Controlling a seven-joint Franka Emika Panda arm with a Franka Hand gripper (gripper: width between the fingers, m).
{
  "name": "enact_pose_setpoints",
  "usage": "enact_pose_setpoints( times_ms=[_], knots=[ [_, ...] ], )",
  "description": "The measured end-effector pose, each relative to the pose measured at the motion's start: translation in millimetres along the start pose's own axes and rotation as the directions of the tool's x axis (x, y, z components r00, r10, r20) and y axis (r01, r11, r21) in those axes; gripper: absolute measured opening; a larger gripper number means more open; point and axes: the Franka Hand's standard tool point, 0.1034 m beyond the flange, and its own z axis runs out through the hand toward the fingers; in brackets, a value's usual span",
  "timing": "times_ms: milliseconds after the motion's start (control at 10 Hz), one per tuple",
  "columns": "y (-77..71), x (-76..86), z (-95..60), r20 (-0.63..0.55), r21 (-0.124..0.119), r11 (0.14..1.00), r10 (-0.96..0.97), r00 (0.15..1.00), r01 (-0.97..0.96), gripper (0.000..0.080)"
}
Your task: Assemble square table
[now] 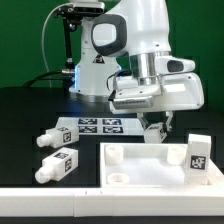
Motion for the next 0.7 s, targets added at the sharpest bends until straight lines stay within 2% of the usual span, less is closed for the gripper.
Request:
enact_pose_setpoints(
  times_ms=[100,200,300,400,500,700],
  knots=[
    [-0.9,-1.7,-1.2,0.002,0.001,1.0,-0.001,1.0,0.001,0.0303],
    [-2.5,-3.6,-2.0,0.003,0.005,1.0,0.003,1.0,-0.003,0.0507],
    [-2.6,-5.5,-3.8,0.007,0.004,1.0,0.014,1.0,-0.014,0.0507],
    [0.7,-7.7,-10.3,0.017,-0.009,0.998,0.055,0.998,-0.055,0.0619],
    [4.2,-10.9,-20.3,0.031,-0.025,0.997,0.07,0.997,-0.07,0.0641],
    [16.0,-33.4,-39.8,0.075,-0.04,0.967,0.254,0.964,-0.252,0.0647]
  ],
)
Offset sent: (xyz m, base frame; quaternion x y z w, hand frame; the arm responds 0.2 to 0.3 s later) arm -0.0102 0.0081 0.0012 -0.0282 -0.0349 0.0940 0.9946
